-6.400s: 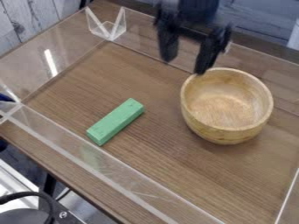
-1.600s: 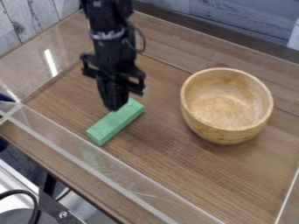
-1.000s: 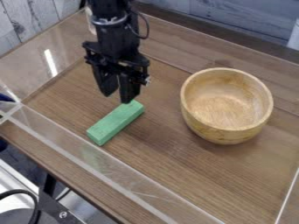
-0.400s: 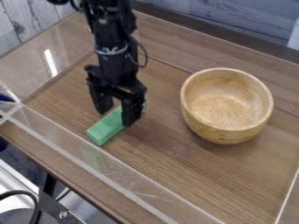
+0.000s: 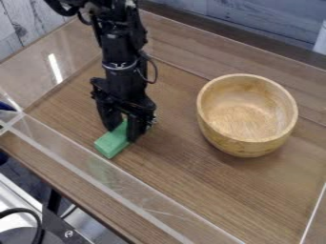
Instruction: Put the green block in the brown bowl
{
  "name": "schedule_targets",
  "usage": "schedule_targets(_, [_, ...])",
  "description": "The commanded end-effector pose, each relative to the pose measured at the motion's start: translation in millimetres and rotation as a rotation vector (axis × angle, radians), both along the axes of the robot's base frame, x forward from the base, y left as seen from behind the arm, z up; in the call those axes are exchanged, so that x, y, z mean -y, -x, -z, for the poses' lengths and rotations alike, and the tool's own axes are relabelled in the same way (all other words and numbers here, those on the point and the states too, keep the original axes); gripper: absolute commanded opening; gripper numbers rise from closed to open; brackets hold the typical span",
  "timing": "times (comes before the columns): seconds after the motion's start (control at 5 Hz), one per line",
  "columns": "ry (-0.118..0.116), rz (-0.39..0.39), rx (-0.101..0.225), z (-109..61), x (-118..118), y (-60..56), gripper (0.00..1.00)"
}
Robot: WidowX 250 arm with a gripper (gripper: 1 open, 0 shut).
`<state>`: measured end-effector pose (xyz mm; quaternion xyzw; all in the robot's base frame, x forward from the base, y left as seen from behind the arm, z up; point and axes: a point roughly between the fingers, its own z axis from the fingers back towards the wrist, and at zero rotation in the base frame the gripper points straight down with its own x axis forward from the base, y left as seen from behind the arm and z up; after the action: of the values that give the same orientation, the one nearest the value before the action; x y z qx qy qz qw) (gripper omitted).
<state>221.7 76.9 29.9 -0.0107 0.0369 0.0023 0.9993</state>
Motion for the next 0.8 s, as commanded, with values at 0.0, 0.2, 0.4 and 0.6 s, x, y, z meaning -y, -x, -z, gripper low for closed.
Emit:
schedule_targets(0.0, [-0.003, -0.013, 0.022, -3.8, -1.5, -5.3, 0.0])
schedule_targets(0.2, [0.003, -0.019, 0.021, -7.4, -0.3, -5.8, 0.0])
schedule_targets(0.4, [0.007, -0.025, 0.019, -10.4, 0.7, -6.2, 0.0])
schedule_targets(0.6, [0.013, -0.03, 0.018, -13.5, 1.8, -6.6, 0.0])
